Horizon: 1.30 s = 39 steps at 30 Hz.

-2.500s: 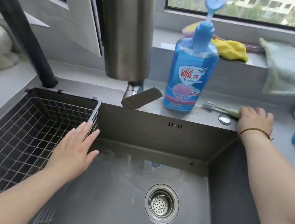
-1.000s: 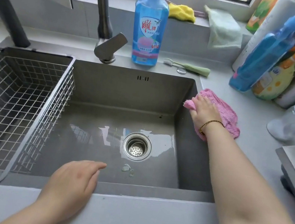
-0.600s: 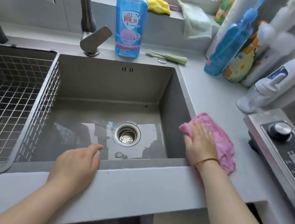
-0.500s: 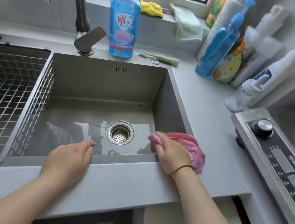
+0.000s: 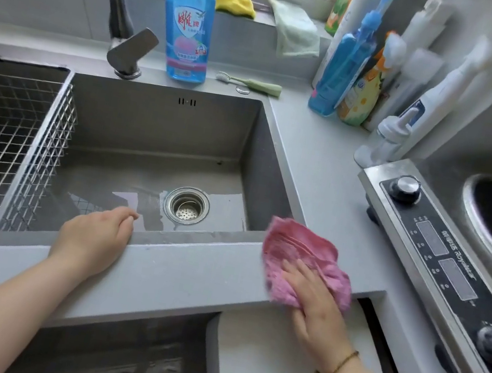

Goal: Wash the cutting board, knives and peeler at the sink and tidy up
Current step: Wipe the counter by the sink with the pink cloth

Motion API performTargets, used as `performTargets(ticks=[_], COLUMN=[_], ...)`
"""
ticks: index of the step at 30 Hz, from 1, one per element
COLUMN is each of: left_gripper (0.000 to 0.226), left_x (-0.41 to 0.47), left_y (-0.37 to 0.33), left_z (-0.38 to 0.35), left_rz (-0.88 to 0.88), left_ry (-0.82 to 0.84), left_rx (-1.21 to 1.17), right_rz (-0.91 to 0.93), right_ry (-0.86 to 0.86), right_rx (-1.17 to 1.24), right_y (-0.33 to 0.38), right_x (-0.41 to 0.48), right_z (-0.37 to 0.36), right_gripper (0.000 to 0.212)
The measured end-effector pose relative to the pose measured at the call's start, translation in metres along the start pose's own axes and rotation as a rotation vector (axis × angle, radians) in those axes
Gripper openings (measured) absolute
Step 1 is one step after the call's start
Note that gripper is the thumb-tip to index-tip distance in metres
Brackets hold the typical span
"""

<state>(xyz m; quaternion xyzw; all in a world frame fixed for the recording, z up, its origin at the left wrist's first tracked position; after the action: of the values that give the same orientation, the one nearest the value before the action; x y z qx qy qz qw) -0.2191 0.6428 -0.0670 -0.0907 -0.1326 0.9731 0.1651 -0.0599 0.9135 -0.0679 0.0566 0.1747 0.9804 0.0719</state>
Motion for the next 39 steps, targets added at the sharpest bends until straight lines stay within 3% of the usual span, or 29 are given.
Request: performTargets(ticks=[2,6,8,11,13,16,18,19,22,24,27,29,31,35,36,39], left_gripper=[0.036,0.036,0.036,0.035,0.035,0.035,0.039,0.046,0.056,0.053,0.039,0.038,0.038,0.044,0.047,0.051], left_x=[-0.001,-0.002,-0.003,-0.002,-0.001,0.000,-0.001,-0.002,-0.008,-0.017,-0.041,-0.059,-0.073,-0.088,-0.090,-0.091], left_y=[-0.001,-0.004,-0.005,-0.004,-0.004,-0.002,0.000,0.001,-0.001,0.004,0.028,0.056,0.091,0.164,0.174,0.184], left_z=[0.000,0.003,0.003,0.003,0.002,0.002,0.002,0.004,0.012,0.015,0.023,0.032,0.044,0.051,0.051,0.047], left_rz=[0.004,0.017,0.016,0.028,0.028,0.015,-0.003,-0.018,-0.119,-0.136,-0.029,0.011,0.058,0.205,0.214,0.158], left_ry=[-0.003,-0.003,-0.002,-0.022,-0.017,-0.023,-0.067,-0.117,-0.264,-0.345,-0.373,-0.404,-0.389,-0.270,-0.245,-0.180], left_rx=[0.006,0.017,0.020,0.020,0.027,0.024,0.005,-0.003,-0.047,-0.105,-0.117,-0.044,0.029,0.079,0.069,0.045], right_rz=[-0.063,-0.297,-0.462,-0.584,-0.510,-0.117,0.040,0.024,-0.323,-0.513,-0.633,-0.609,-0.398,-0.040,-0.046,-0.183], right_ry=[0.047,0.085,0.155,0.107,0.155,0.200,0.162,0.093,0.044,-0.025,-0.072,0.003,0.001,0.095,0.158,0.173], right_rx=[-0.091,-0.075,-0.123,-0.192,-0.187,-0.120,-0.147,-0.136,-0.171,-0.147,-0.069,-0.135,-0.262,-0.221,-0.227,-0.296], right_y=[-0.024,-0.049,-0.058,-0.047,-0.018,0.032,0.034,0.025,-0.015,-0.021,0.001,0.032,0.082,0.190,0.196,0.167], right_x=[-0.014,0.022,0.047,0.065,0.060,0.032,0.025,0.026,0.033,0.034,0.029,0.031,0.036,0.035,0.035,0.038], right_z=[0.002,0.020,0.024,0.027,0.010,-0.018,-0.018,-0.013,0.005,0.012,0.008,-0.007,-0.030,-0.078,-0.081,-0.067], right_gripper=[0.067,0.072,0.061,0.057,0.060,0.084,0.088,0.090,0.100,0.095,0.094,0.084,0.070,0.047,0.047,0.075])
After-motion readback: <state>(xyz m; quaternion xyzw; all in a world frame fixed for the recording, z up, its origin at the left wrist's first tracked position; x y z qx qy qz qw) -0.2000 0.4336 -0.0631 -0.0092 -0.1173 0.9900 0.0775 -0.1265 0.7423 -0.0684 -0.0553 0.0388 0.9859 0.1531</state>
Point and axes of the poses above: each hand's wrist, its own x-axis towards the middle knuckle, its own z-axis out of the back of the hand, y = z × x, the point moved 4 cm from there along x, towards the middle knuckle, and after that the axes turned 9 degrees about -z, right-handed, at the moved point
